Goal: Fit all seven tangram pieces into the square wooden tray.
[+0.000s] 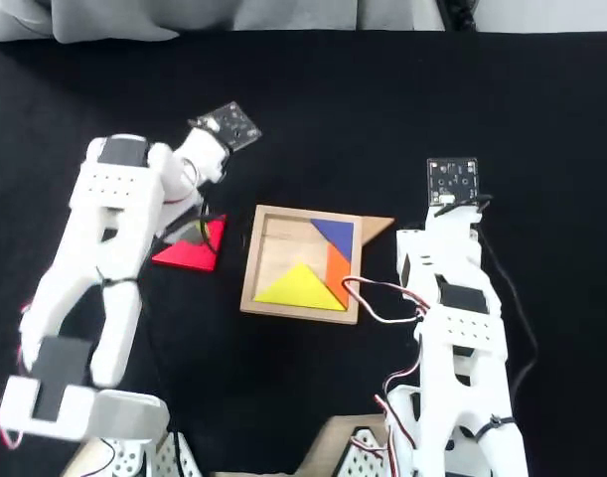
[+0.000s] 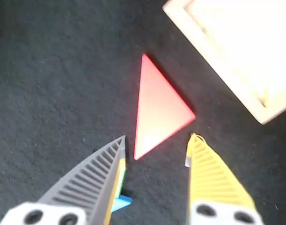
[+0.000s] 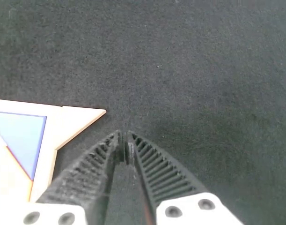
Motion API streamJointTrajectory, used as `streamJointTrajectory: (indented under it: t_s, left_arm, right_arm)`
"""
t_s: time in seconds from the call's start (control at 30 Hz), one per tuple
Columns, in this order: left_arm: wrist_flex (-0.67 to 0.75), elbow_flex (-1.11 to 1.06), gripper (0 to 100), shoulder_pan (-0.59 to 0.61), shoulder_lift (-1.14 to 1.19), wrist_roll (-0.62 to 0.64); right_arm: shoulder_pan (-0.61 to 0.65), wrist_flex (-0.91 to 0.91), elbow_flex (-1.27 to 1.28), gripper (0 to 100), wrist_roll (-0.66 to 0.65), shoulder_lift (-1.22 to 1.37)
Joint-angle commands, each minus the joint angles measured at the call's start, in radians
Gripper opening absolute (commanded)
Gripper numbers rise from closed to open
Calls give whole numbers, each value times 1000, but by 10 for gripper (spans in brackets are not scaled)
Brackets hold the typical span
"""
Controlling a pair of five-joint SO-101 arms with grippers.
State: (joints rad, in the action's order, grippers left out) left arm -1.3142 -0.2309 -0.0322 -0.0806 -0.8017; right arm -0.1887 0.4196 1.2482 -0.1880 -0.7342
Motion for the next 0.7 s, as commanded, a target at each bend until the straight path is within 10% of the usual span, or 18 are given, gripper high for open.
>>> streamJointTrajectory:
  t_s: [0.0, 0.67]
  left_arm:
    - [69, -148, 217, -39, -207, -5]
    - [445, -386, 266, -33, -49, -78]
  right_arm:
    - [41, -14, -5, 21, -14, -30]
    - [44, -20, 7, 21, -15, -30]
